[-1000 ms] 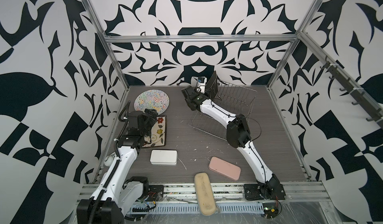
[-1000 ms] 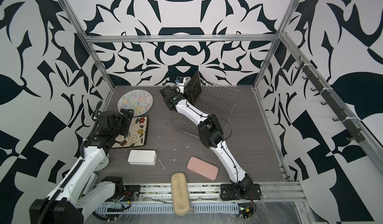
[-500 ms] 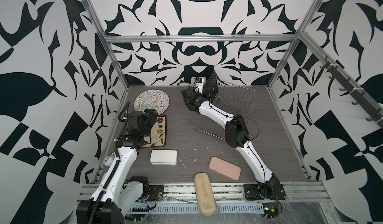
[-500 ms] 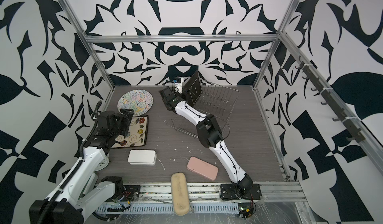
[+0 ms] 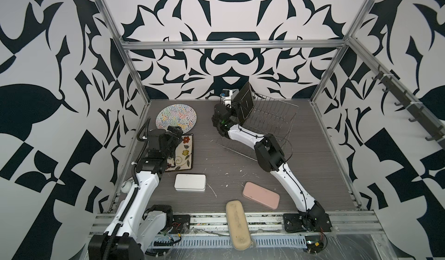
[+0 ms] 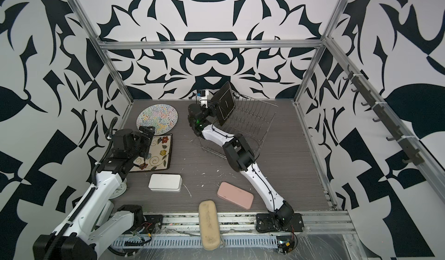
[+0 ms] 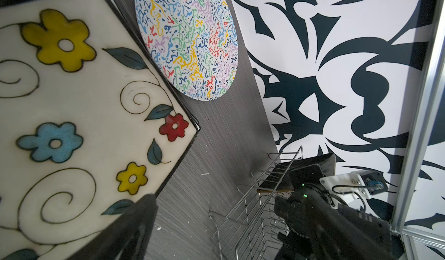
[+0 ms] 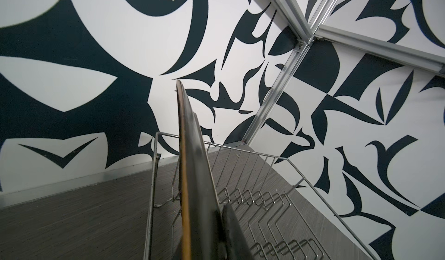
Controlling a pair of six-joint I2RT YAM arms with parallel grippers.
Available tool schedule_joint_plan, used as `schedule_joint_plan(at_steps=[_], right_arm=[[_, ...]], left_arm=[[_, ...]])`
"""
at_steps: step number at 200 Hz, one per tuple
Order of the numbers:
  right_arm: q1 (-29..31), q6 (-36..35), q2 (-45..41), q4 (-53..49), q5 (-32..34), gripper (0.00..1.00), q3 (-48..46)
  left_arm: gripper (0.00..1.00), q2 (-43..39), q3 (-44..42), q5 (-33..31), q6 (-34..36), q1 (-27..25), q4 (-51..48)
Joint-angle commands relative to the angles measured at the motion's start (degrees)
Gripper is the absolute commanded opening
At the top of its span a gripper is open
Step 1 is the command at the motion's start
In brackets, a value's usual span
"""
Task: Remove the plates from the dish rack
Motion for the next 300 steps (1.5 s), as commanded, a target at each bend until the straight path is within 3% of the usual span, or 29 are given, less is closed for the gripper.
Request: schedule_joint_plan(at_steps=[1,62,300], right_arm=[[0.7,-9.1,-4.5,14.4,0.3,0.0,3.0],[0.7,-7.7,-9.0,16.4,-1.0,0.0,-2.8],[0.7,-18.3,-14.0,26.8,-7.1,0.0,-1.5]], left_arm=[[0.99,-0.8,-0.7,-0.4,0.9,0.0,-0.8],[0.99,-0.9,-0.6,-0.5,1.0,0.0,-0.9],[0.99,-2.7,-0.9,-1.0,1.1,0.0,-1.7]])
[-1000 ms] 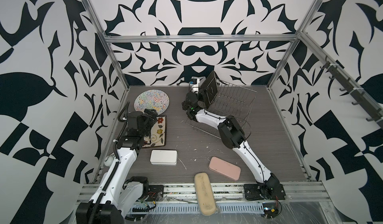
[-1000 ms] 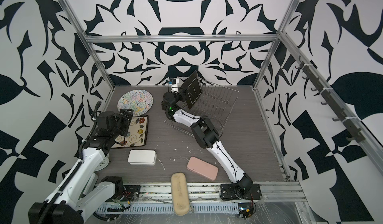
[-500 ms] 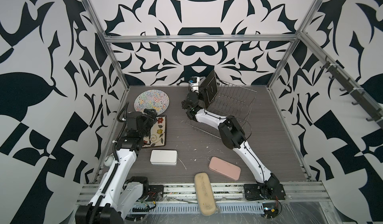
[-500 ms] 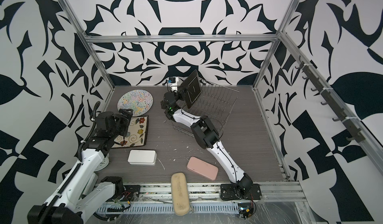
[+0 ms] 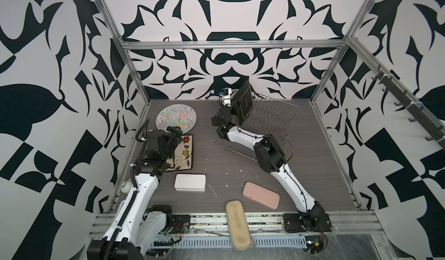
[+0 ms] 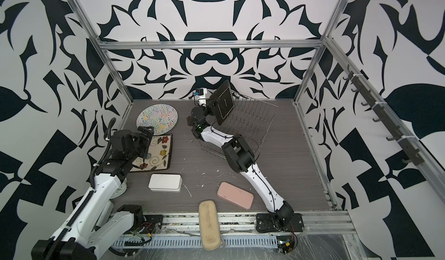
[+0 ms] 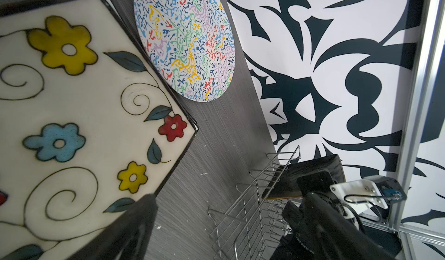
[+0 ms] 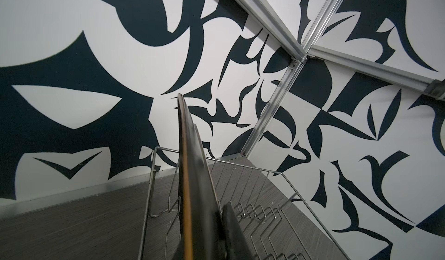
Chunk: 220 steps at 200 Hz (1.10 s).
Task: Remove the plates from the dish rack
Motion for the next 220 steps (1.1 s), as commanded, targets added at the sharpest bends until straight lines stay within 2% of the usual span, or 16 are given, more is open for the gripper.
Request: schedule_joint_plan(at_steps=[1,76,131,166,220], right_arm=[[0.1,-2.1,-10.7,8.8,-4.9,0.0,3.0],[0.7,-2.5,-13.9,9.4,-6.6,0.0,1.4],[3.0,-0.1,-22.8,10.6,-10.8,0.0,-8.2],[3.8,11.5,-31.8,2.5,-13.9,0.0,-17.2],[3.7,40.3,-48.8,-21.9,-23.3,0.0,-32.4]], left_arm=[[0.99,-0.8,-0.8,-0.7,0.7,0.1,-0.8],[0.99,-1.1,-0.4,-0.5,0.7,0.0,-1.0],[0.99,-1.1,-0.8,0.0,1.0,0.1,-0.1],[1.0,-1.1,-1.0,0.7,1.3,0.0,0.9],[0.99,-0.6,-0.9,2.6,1.7,0.1,3.1]])
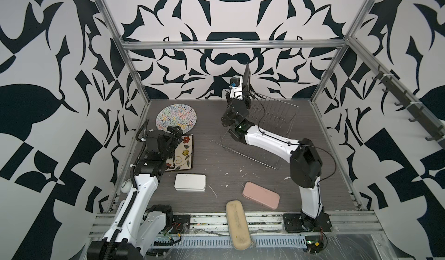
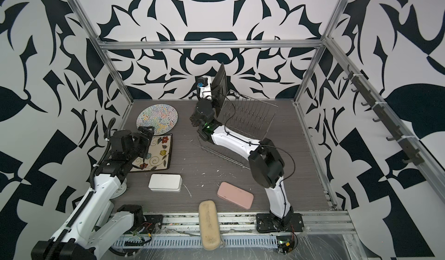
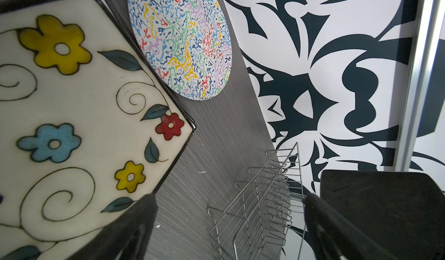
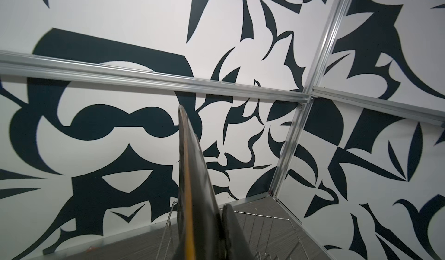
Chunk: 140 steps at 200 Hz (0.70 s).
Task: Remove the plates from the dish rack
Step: 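Lift the black plate up out of the rack with the right gripper, then tilt the black plate toward the left gripper while the left gripper reaches for it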
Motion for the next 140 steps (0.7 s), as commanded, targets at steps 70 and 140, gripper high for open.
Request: schedule_joint_plan(at_steps=[70,140], right_arm=[[-15.9,64.4,-26.9,-30.5,-43.5,0.0,-15.7],[-24.9,83.2,-29.8,-17.2,-68.4,0.0,-27.4]], left_arm=[[0.99,3.1,-0.1,8.8,1.0,0.0,10.1],[0.99,6.9,1.8,13.5,-1.1,0.0,14.3]])
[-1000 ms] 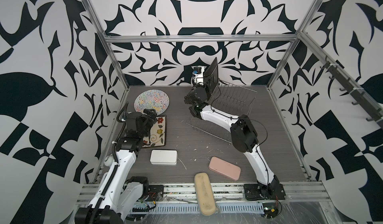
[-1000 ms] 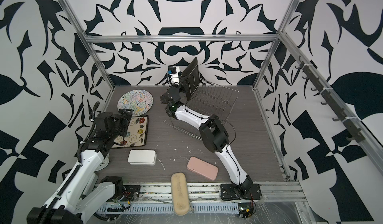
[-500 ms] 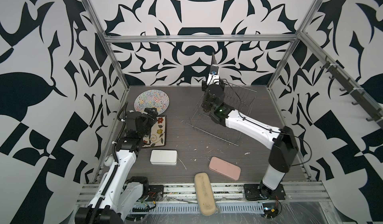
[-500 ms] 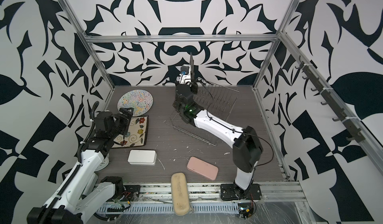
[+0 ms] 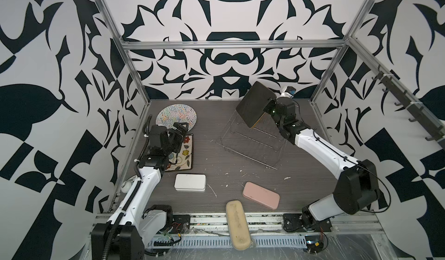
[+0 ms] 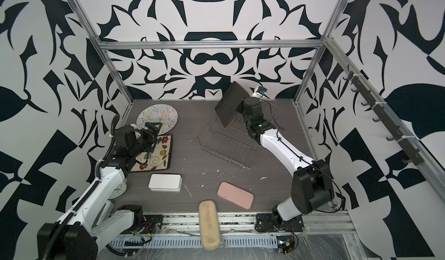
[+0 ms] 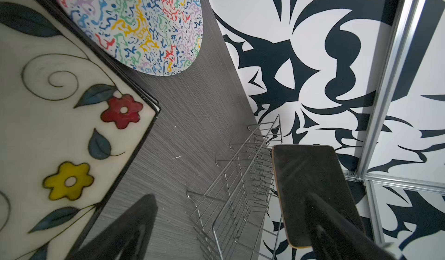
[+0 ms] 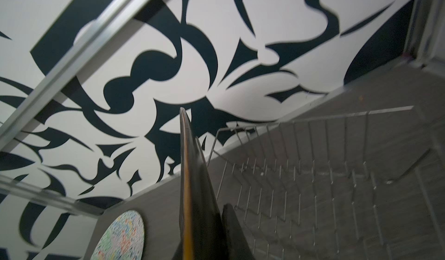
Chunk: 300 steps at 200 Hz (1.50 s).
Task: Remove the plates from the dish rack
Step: 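Tilt the black plate toward the left gripper while the left gripper reaches for it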
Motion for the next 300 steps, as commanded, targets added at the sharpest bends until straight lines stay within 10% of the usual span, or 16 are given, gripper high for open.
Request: schedule_joint_plan(at_steps=[1,115,300], right_arm=[[-0.2,13.3,-4.9,19.1,-13.9,0.0,0.0],[0.1,34.4,5.7,39.8,-28.8,0.0,-2.0],[7.1,38.8,4.2,44.6,-22.3,0.0,-6.6]], left_arm=[[0.99,0.2,1.8,2.3,-1.1,0.0,4.3],[0.99,2.1,3.5,4.5,-2.4,-0.3,7.2],[0.92,13.8,7.2,8.4,-2.7,-9.5,21.5]])
